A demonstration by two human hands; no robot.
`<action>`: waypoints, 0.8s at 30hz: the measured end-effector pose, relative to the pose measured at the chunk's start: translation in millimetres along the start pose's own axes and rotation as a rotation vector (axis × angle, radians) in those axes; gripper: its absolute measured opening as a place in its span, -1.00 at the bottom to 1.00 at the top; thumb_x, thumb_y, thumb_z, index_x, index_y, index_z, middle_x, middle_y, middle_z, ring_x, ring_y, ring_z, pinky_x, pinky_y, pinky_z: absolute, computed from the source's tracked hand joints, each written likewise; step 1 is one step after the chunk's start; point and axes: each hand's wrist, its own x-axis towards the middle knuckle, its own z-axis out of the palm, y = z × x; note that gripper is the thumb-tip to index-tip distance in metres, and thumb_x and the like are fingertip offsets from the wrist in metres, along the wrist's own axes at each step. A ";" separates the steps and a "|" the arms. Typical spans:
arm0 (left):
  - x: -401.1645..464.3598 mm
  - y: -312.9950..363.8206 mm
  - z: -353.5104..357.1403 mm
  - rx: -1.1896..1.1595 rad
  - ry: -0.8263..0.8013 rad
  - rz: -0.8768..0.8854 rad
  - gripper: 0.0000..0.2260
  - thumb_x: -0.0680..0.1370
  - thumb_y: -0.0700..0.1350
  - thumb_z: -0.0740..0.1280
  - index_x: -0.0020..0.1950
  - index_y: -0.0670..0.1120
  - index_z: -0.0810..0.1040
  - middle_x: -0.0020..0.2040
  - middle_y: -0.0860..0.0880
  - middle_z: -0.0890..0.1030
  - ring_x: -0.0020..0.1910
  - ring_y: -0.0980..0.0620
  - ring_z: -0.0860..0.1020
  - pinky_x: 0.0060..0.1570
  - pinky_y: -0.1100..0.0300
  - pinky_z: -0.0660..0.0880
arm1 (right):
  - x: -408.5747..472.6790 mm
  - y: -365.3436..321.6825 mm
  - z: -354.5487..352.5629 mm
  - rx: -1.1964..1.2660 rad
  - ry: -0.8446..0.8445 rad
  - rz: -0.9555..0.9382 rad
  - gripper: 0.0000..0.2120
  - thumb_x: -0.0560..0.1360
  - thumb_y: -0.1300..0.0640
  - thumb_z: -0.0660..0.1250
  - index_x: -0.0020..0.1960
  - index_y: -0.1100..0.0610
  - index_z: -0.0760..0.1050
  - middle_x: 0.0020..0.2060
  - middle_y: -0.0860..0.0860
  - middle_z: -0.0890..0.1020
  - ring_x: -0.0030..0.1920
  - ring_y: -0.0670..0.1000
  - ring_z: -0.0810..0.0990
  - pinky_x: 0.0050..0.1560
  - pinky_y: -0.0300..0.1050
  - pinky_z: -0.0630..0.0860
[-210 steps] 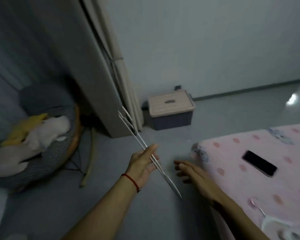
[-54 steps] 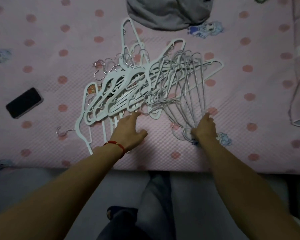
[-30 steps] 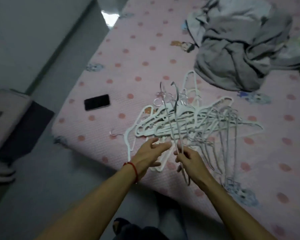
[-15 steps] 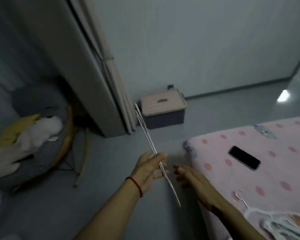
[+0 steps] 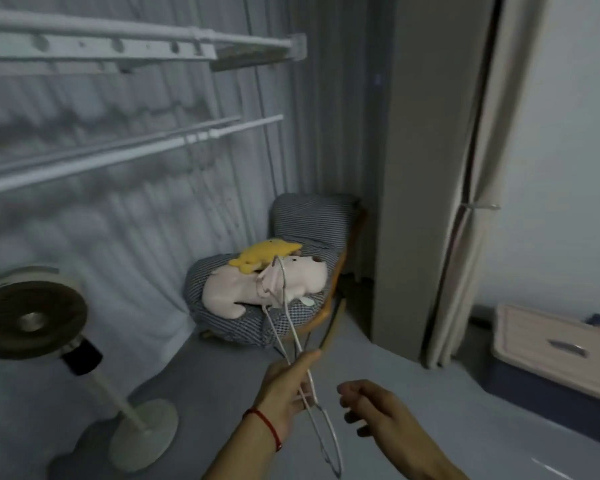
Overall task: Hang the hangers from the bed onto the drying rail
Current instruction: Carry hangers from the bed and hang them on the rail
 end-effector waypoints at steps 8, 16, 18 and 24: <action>43.2 62.0 -82.1 -0.122 0.236 0.019 -0.51 0.19 0.16 0.61 -0.15 -0.19 0.61 -0.28 -0.18 0.62 -0.22 -0.14 0.63 -0.11 -0.04 0.63 | 111.0 -83.8 75.8 -0.118 -0.450 -0.008 -0.70 0.55 -0.25 0.24 0.23 -0.19 0.47 0.14 -0.12 0.58 0.12 -0.09 0.58 0.10 -0.12 0.57; 58.8 144.2 -87.1 -0.208 0.383 0.212 -0.28 0.05 0.19 0.64 0.02 -0.27 0.69 -0.06 -0.27 0.69 -0.08 -0.23 0.66 0.02 -0.06 0.61 | 188.6 -139.9 96.5 -0.014 -0.646 -0.277 -0.86 0.49 -0.11 0.34 0.05 -0.17 0.56 0.07 0.10 0.69 -0.01 -0.07 0.63 0.18 0.11 0.54; 63.0 166.7 -85.0 -0.200 0.384 0.250 -0.30 0.10 0.23 0.62 0.05 -0.23 0.69 -0.03 -0.22 0.70 -0.03 -0.19 0.66 0.10 -0.05 0.59 | 206.4 -156.9 99.3 0.034 -0.660 -0.296 -0.89 0.64 0.01 0.25 0.06 -0.14 0.55 0.07 0.13 0.68 -0.08 -0.04 0.64 0.09 0.08 0.58; 63.6 238.1 -100.2 0.076 0.658 0.332 -0.48 0.47 0.29 0.35 0.28 -0.02 0.49 0.17 -0.04 0.55 0.13 -0.07 0.55 0.16 0.00 0.55 | 267.6 -218.8 95.7 0.093 -0.643 -0.282 -0.80 0.67 0.17 0.17 0.24 0.05 0.49 -0.19 0.03 0.63 -0.33 -0.01 0.57 -0.32 -0.15 0.47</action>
